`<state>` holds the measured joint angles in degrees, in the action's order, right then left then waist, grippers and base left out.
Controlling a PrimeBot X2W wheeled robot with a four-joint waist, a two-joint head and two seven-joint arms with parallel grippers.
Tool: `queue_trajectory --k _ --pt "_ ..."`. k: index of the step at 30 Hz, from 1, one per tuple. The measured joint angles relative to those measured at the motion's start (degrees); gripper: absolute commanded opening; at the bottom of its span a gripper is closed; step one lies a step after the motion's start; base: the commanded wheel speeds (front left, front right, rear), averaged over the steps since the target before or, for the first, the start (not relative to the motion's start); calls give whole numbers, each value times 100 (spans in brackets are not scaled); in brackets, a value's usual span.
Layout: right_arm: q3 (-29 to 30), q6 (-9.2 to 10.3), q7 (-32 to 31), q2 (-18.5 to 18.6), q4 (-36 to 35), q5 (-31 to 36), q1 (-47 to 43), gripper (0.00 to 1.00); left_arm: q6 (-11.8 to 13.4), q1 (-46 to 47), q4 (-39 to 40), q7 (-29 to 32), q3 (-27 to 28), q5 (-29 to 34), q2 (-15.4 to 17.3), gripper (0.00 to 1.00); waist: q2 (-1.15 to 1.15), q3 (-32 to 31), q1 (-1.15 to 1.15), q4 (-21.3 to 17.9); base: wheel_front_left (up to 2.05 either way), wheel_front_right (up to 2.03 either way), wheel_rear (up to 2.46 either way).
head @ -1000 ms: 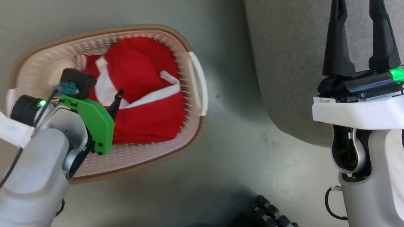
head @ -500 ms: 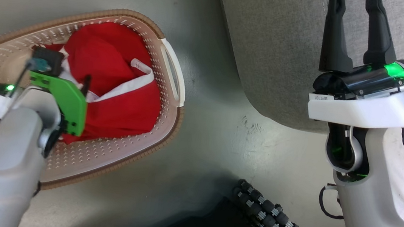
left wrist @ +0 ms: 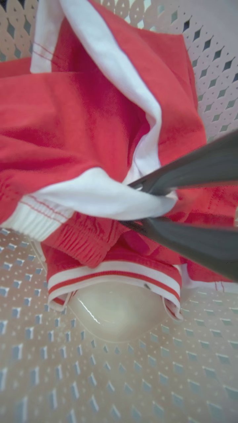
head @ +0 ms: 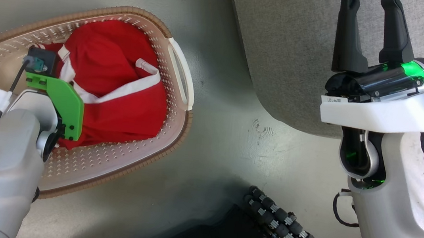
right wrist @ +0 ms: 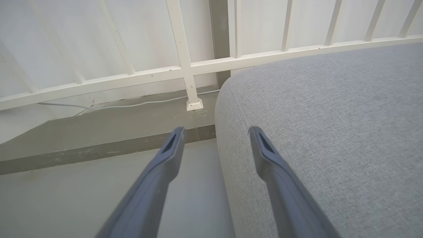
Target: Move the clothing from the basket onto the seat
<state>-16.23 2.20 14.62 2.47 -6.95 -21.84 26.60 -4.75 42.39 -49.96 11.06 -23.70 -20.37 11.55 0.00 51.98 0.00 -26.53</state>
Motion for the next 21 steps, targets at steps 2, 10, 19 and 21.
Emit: queue_trajectory --k 2,10,19,21 --pt "5 15 0 -1 4 4 0 100 0 60 -53 -1 -27 24 -35 0 0 -6 0 16 0 0 0" --pt "41 37 0 1 55 134 9 100 -12 147 -281 -67 -198 66 -368 0 0 -166 0 181 0 0 0" --pt "175 -68 0 12 282 500 32 100 -122 258 -286 -468 -291 8 -845 0 0 -458 0 568 0 0 0" --pt "183 -122 0 13 370 582 32 100 -137 268 -264 -576 -334 -19 -873 0 0 -527 0 693 0 0 0"
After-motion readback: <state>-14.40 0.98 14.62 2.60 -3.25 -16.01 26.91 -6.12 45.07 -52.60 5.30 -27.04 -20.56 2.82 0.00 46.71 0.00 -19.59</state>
